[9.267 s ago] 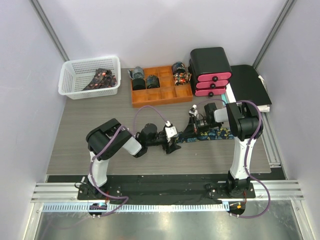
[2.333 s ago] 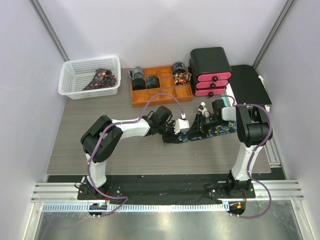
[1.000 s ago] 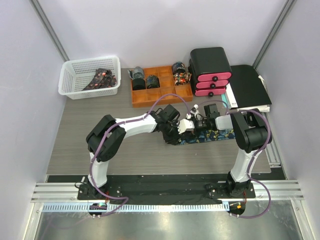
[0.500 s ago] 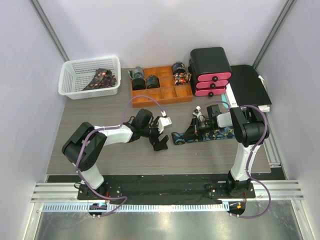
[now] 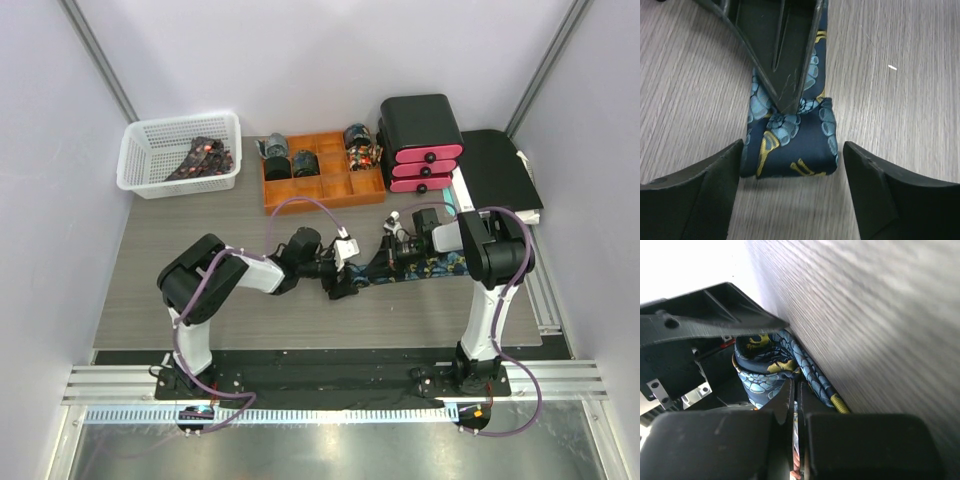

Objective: Roll the ties
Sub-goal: Roll the tie at the center of the board.

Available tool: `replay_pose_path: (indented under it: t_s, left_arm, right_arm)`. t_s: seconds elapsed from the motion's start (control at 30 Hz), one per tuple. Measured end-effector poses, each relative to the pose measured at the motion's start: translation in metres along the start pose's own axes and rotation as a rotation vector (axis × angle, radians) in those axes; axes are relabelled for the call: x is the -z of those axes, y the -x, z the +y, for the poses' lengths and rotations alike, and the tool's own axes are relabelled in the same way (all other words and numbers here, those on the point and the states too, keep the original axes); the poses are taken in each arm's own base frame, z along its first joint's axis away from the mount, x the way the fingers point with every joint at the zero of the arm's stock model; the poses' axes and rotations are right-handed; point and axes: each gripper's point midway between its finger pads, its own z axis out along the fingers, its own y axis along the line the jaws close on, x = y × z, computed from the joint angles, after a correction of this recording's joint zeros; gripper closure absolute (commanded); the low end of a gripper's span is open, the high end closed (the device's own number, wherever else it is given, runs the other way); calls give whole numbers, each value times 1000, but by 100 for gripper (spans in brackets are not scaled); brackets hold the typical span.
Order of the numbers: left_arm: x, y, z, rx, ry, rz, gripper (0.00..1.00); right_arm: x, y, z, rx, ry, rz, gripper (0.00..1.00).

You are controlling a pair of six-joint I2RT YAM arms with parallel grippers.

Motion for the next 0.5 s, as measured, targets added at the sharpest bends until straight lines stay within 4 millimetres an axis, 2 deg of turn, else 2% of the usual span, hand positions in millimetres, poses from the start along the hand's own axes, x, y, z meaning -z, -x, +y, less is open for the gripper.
replay_pose_path:
  t_s: [0.07, 0.1, 0.17, 0.2, 0.3, 0.37, 0.5]
  left_arm:
    - [-3, 1, 0, -20, 1, -9, 43]
    - [-4, 1, 1, -31, 4, -10, 54]
    - [-5, -1, 2, -53, 11, -4, 64]
    - [-5, -2, 1, -63, 9, 1, 74]
    - [-6, -2, 2, -91, 8, 25, 84]
    - [-7, -1, 3, -104, 6, 48, 87]
    - [-8, 2, 7, -123, 15, 122, 91]
  right_arm:
    - [-1, 2, 0, 7, 6, 3, 99]
    - [-1, 3, 0, 8, 7, 4, 99]
    - [-1, 3, 1, 9, 8, 6, 97]
    - [-1, 4, 1, 9, 7, 5, 94]
    - [1, 5, 2, 4, 5, 3, 80]
    - [3, 6, 4, -6, -4, -5, 70]
    - [11, 10, 9, 14, -62, -41, 64]
